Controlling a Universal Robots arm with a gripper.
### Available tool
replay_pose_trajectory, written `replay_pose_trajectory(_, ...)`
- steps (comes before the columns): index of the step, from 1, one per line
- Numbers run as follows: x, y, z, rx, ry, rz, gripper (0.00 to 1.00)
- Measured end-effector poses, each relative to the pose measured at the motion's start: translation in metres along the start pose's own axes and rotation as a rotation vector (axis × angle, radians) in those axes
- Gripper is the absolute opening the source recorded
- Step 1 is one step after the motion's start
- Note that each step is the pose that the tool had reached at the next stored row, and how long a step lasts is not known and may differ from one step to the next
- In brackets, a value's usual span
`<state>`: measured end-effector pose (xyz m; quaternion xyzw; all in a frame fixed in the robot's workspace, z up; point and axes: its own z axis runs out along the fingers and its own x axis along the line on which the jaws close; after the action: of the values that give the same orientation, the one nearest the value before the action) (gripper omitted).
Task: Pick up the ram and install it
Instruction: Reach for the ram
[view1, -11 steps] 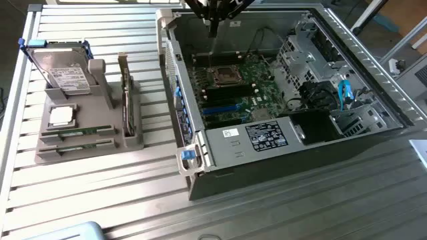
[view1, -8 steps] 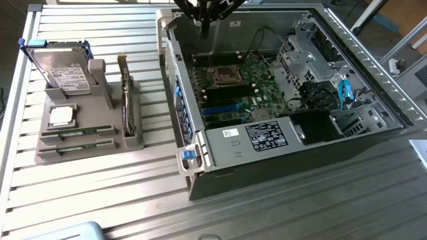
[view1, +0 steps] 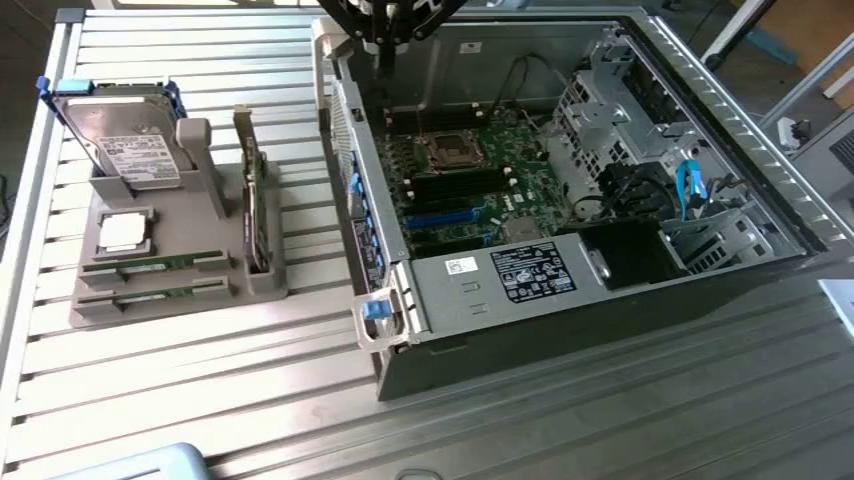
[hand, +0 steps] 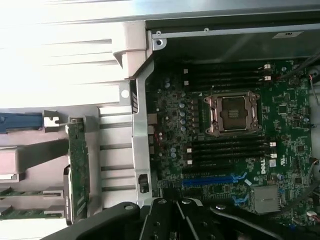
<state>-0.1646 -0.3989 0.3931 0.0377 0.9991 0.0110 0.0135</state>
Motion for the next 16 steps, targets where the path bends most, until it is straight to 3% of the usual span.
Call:
replay_pose_trajectory(3,0.008,-0.0005,-0.0002,0.0009,0.0,0.0,0.11)
replay_pose_trajectory(6,0.026,-0.0001,-0.0007,0.0083,-0.0005,0.0,0.11)
replay_pose_trajectory(16,0.072,-0.0032,-0.0018,0.0115,-0.0015,0.0,0.11)
